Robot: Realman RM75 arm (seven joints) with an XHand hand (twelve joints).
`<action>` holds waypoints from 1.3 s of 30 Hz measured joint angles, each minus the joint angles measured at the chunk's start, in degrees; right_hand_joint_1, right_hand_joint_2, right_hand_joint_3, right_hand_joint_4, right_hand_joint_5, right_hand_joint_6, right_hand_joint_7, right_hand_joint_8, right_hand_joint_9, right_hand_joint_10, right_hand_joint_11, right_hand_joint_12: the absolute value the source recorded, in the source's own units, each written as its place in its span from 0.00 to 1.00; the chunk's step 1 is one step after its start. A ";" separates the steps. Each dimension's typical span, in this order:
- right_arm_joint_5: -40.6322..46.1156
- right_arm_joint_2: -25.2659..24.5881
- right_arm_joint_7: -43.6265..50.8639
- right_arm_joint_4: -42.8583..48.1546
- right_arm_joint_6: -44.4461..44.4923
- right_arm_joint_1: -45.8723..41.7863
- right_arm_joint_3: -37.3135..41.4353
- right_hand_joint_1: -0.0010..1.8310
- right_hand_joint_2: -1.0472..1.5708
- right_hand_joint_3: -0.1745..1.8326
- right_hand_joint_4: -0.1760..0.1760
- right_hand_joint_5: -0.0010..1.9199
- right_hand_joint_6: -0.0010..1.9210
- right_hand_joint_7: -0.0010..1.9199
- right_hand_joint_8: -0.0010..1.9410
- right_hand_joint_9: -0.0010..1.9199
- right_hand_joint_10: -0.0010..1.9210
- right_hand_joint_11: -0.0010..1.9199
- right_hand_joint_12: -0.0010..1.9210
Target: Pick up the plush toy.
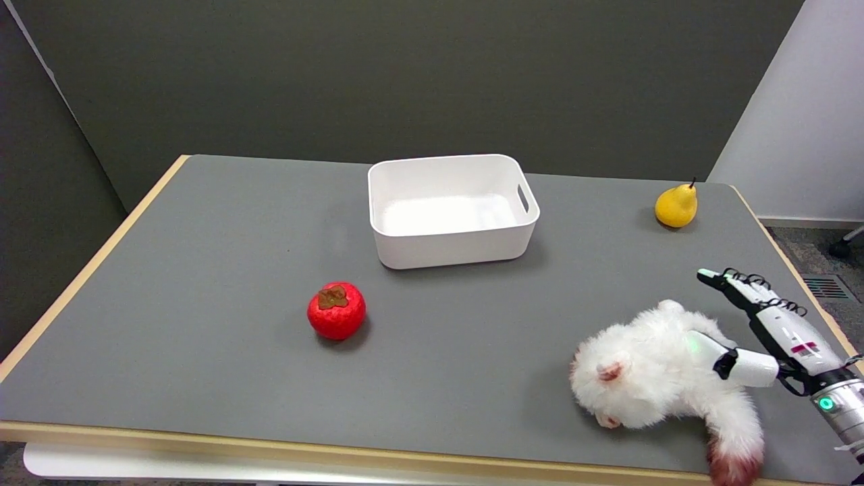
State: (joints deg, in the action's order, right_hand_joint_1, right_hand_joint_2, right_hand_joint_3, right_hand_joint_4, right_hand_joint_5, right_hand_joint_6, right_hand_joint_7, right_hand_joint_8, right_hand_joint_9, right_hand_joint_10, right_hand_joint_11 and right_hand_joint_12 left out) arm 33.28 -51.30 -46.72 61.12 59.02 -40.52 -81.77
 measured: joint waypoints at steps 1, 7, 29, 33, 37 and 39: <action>0.06 -0.07 0.00 -0.13 -0.31 0.31 -0.38 0.21 0.60 0.50 0.55 0.08 0.18 0.11 0.15 0.00 0.29 0.00 0.43; 0.22 -0.50 -0.02 -0.08 -1.72 1.85 -2.60 0.16 0.59 0.54 0.51 0.14 0.29 0.18 0.25 0.07 0.37 0.00 0.54; 2.74 -3.28 0.24 3.22 10.35 7.01 -8.06 0.59 0.63 0.55 0.59 0.53 1.00 0.64 1.00 0.67 1.00 0.61 1.00; 3.49 -3.86 0.43 2.92 12.99 8.33 -8.89 0.60 0.63 0.55 0.59 0.54 1.00 0.65 1.00 0.68 1.00 0.63 1.00; 4.02 -4.27 0.68 2.46 14.88 9.52 -9.53 0.60 0.63 0.55 0.59 0.55 1.00 0.66 1.00 0.69 1.00 0.63 1.00; 4.22 -4.40 0.76 2.27 15.47 10.00 -9.74 0.60 0.63 0.55 0.59 0.55 1.00 0.66 1.00 0.69 1.00 0.63 1.00</action>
State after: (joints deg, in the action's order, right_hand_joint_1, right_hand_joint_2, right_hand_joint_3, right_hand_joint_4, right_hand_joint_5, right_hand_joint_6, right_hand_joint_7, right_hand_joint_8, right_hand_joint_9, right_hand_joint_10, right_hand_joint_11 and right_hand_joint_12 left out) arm 37.50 -55.69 -45.95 63.39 74.49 -30.52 -91.51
